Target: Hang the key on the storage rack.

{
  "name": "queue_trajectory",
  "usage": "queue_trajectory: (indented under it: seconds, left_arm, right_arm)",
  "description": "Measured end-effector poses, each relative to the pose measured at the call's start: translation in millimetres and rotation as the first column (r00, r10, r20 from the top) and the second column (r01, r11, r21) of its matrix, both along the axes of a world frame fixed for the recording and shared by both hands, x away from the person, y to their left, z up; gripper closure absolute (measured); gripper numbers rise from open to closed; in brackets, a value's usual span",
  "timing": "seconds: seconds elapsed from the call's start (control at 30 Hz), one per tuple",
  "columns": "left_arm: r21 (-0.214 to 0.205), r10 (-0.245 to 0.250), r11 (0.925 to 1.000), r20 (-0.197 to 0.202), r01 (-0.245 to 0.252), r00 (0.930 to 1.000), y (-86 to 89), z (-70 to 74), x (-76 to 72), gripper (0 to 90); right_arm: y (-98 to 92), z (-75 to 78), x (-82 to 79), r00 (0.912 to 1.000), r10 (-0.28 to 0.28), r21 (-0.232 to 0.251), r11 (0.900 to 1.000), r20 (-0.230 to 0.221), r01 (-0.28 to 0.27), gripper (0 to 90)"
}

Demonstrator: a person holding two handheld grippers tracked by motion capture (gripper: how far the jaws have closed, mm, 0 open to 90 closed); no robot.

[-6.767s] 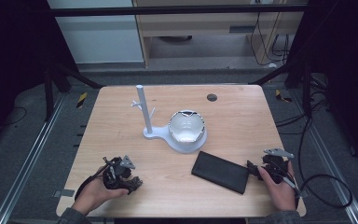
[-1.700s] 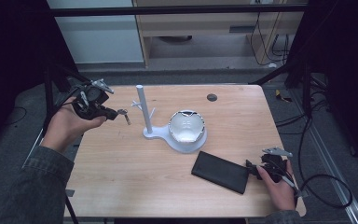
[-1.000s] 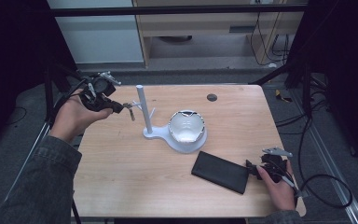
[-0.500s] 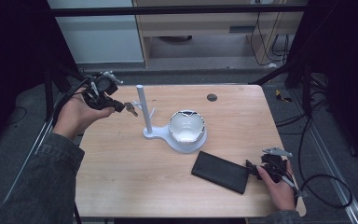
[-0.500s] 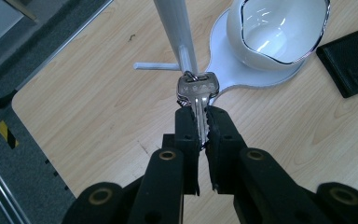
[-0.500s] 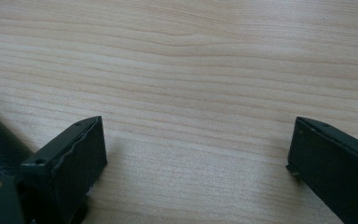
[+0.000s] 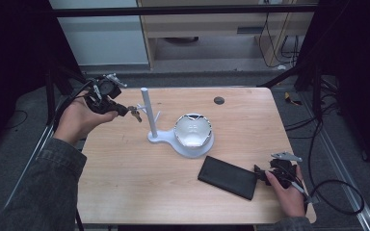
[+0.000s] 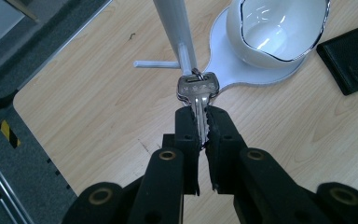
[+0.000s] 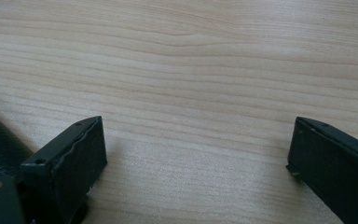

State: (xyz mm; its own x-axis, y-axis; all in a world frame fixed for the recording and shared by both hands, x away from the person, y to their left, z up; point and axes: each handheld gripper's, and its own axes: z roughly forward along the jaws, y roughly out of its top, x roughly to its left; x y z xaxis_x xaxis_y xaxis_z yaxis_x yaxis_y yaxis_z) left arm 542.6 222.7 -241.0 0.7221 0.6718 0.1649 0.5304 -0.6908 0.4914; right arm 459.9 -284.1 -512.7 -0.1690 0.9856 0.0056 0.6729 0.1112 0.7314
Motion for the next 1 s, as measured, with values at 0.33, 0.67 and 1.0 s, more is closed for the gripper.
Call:
queue_trajectory:
  seconds: [0.33, 0.67, 1.0]
  left_arm:
    - [0.024, 0.002, 0.9997, 0.001, -0.002, 1.0000, -2.8, -2.7, 3.8, 83.3]
    - [0.014, 0.026, 0.9995, 0.005, -0.027, 0.9996, -0.5, -6.8, 12.0, 83.3]
    - [-0.012, 0.056, 0.9984, 0.018, -0.056, 0.9983, 2.4, -12.6, 18.8, 83.3]
  right_arm:
    - [0.0, -0.1, -0.3, 1.0000, 0.000, 0.000, 1.0000, 0.002, 0.000, 4.6]
    - [-0.3, -0.1, -0.3, 1.0000, 0.003, -0.002, 1.0000, 0.001, -0.003, 4.7]
    - [-0.2, -0.1, -0.4, 1.0000, 0.002, -0.002, 1.0000, 0.002, -0.002, 4.8]
